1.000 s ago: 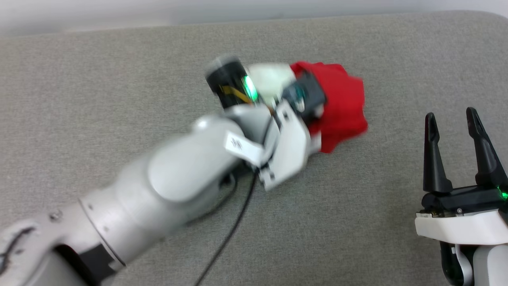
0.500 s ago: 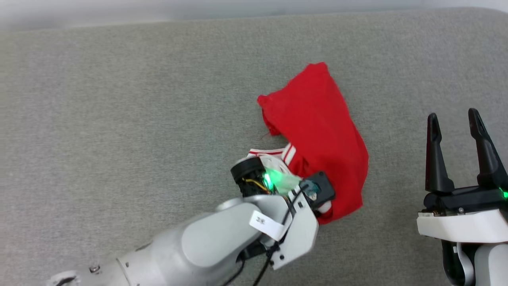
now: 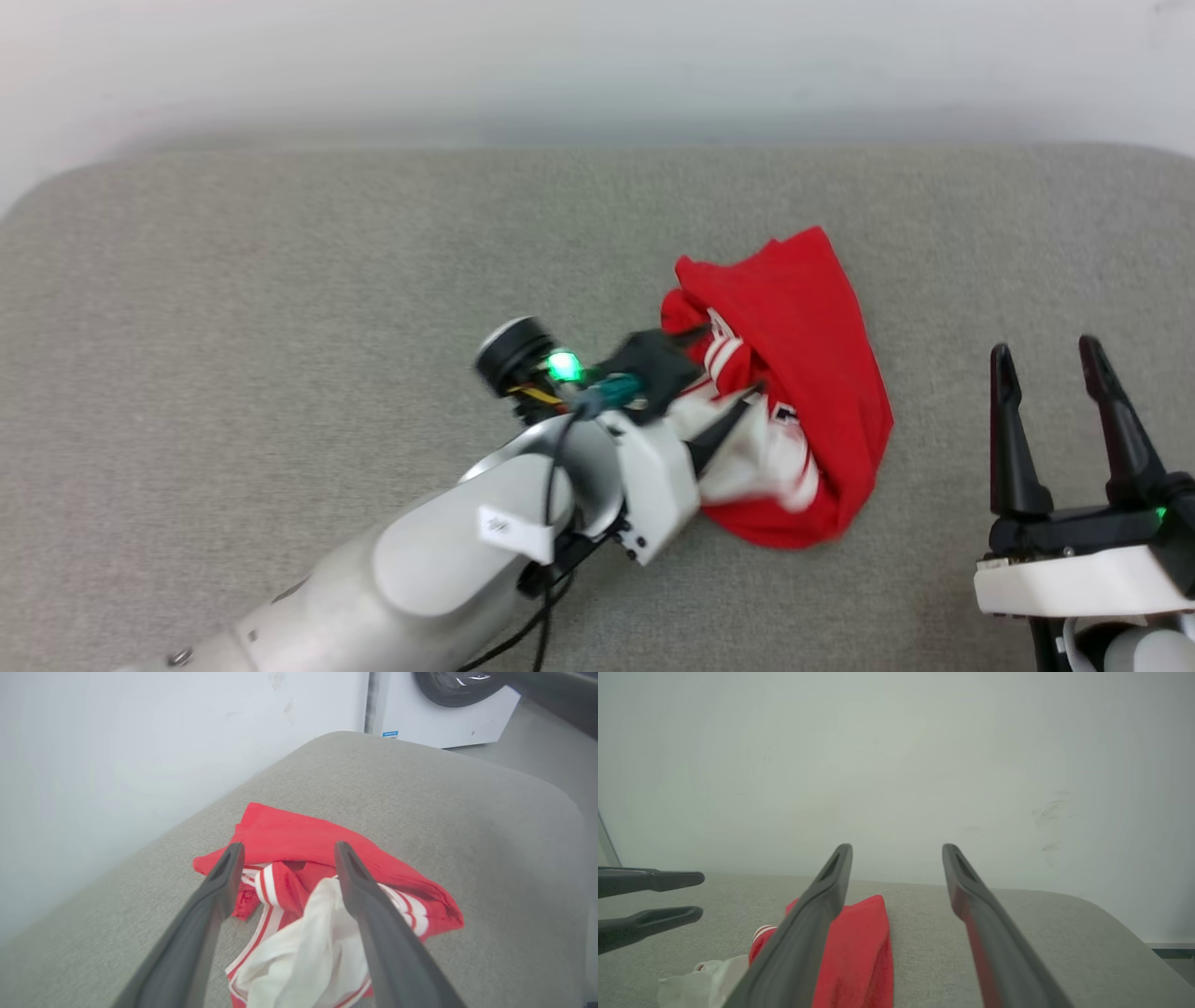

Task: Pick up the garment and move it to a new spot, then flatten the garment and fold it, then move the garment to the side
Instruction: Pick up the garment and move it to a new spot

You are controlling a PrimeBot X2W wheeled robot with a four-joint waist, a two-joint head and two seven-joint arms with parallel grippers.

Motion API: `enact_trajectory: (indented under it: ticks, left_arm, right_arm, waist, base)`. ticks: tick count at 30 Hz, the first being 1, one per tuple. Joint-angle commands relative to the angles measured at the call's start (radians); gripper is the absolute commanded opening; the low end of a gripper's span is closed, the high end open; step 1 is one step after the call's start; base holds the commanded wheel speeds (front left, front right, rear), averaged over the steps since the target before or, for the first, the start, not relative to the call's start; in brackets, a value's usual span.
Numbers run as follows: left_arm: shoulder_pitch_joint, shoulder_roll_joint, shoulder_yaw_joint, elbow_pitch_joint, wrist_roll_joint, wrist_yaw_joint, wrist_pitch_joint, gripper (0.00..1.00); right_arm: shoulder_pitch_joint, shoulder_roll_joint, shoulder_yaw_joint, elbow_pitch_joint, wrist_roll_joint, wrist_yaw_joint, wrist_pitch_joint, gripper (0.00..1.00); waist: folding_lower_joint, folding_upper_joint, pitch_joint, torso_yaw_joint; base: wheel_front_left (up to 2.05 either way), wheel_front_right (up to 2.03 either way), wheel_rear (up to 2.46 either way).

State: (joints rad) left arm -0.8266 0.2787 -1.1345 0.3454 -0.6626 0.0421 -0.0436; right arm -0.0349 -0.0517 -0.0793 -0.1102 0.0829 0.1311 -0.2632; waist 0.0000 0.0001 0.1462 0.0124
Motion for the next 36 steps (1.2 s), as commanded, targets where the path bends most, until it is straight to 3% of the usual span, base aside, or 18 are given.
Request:
enact_trajectory:
  ticks: [1,11,19,25,33,36]
  left_arm:
    - [0.029,0.015,0.016,-0.011,-0.003,0.023,-0.022,1.0]
    - [0.236,0.142,0.196,-0.089,-0.018,0.275,-0.208,1.0]
    - [0.457,0.193,0.404,-0.215,0.064,0.392,-0.223,1.0]
    - [0.638,0.164,0.584,-0.299,0.174,0.41,-0.223,1.0]
    - [0.792,0.088,0.723,-0.333,0.292,0.35,-0.223,1.0]
    - [0.829,0.056,0.769,-0.323,0.328,0.304,-0.223,1.0]
  right_arm:
    - [0.012,0.003,0.003,0.006,0.001,-0.001,-0.002,1.0]
    - [0.068,0.002,0.009,0.045,0.004,-0.001,-0.002,1.0]
    - [0.102,0.002,0.005,0.076,0.003,-0.001,-0.002,1.0]
    - [0.113,0.002,0.009,0.105,0.008,-0.001,-0.002,1.0]
    - [0.123,0.002,0.013,0.136,0.023,-0.001,-0.002,1.0]
    - [0.127,0.002,0.012,0.147,0.031,-0.001,-0.002,1.0]
  waist:
    - [0.0,-0.0001,-0.03,0.022]
    - [0.0,-0.0001,-0.1,0.052]
    - [0.0,-0.0001,-0.138,0.069]
    - [0.0,-0.0001,-0.154,0.073]
    - [0.0,-0.0001,-0.167,0.076]
    - [0.0,-0.0001,-0.172,0.077]
  base:
    - [0.0,0.0,0.0]
    - [0.0,0.0,0.0]
    - [0.0,0.0,0.0]
    - [0.0,0.0,0.0]
    - [0.0,0.0,0.0]
    - [0.0,0.0,0.0]
